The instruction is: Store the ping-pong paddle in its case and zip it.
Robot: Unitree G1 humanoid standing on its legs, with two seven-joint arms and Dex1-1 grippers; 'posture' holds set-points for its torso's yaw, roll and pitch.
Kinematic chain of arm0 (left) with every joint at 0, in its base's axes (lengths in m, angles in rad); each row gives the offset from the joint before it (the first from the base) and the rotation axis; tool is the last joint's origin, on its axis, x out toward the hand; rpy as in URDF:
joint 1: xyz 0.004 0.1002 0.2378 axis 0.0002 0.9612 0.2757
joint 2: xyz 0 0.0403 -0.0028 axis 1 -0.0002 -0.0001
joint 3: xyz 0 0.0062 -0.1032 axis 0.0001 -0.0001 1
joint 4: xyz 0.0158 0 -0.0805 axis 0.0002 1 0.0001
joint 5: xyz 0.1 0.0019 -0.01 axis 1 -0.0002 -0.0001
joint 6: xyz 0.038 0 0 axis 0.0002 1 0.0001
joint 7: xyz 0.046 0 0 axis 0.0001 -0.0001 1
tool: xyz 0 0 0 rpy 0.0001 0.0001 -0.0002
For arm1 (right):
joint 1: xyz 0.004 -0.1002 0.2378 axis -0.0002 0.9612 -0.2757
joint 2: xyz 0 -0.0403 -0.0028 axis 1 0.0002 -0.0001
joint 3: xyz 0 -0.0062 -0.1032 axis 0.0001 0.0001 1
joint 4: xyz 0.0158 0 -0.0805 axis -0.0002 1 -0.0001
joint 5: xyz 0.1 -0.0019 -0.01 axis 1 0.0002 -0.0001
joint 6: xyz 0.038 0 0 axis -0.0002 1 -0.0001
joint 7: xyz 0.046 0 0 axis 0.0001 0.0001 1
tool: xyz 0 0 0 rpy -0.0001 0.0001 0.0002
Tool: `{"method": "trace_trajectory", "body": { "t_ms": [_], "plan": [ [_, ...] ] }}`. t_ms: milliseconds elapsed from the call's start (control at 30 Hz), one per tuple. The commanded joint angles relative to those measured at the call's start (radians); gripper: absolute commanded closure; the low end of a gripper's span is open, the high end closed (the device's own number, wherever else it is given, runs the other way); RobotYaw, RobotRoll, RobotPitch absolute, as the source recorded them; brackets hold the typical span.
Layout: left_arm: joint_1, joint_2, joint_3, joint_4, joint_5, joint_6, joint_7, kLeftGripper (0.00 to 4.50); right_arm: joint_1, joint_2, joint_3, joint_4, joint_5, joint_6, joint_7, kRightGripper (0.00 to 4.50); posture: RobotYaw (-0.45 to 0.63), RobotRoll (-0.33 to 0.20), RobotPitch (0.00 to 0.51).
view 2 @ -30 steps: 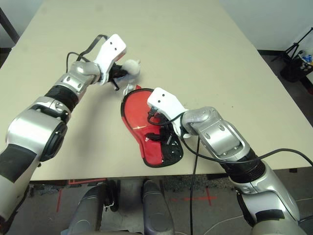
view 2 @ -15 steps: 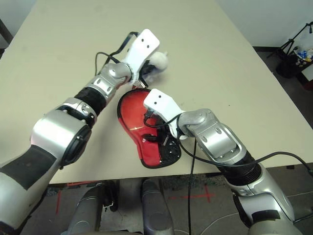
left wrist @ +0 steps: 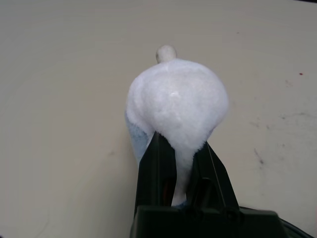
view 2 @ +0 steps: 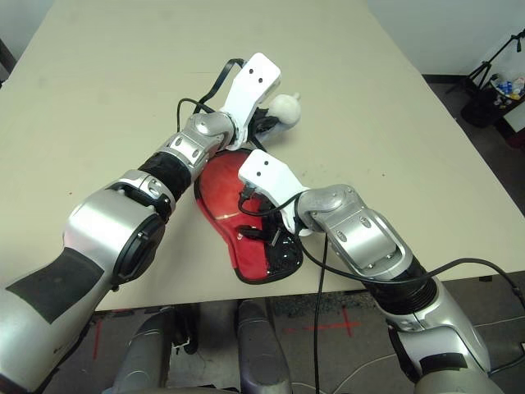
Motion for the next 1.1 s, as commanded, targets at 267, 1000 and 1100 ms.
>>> {"method": "trace_trajectory", "body": {
  "t_ms": [267, 1000, 1100],
  "plan": [
    [0.029, -0.091, -0.009, -0.017, -0.021, 0.032, -0.156, 4.34, 0.04, 0.023, 0.079, 0.092, 0.01, 0.013, 0.023, 0.0, -0.2, 0.0, 0.276],
    [-0.042, 0.264, 0.014, -0.089, -0.062, 0.028, -0.453, 0.01, -0.007, 0.036, 0.082, 0.209, -0.035, -0.081, 0.065, 0.0, -0.1, 0.0, 0.233],
    [-0.028, 0.302, -0.01, -0.114, -0.061, 0.039, -0.546, 0.01, -0.014, 0.04, 0.08, 0.223, -0.042, -0.089, 0.072, 0.0, -0.1, 0.0, 0.23]
  ]
}}
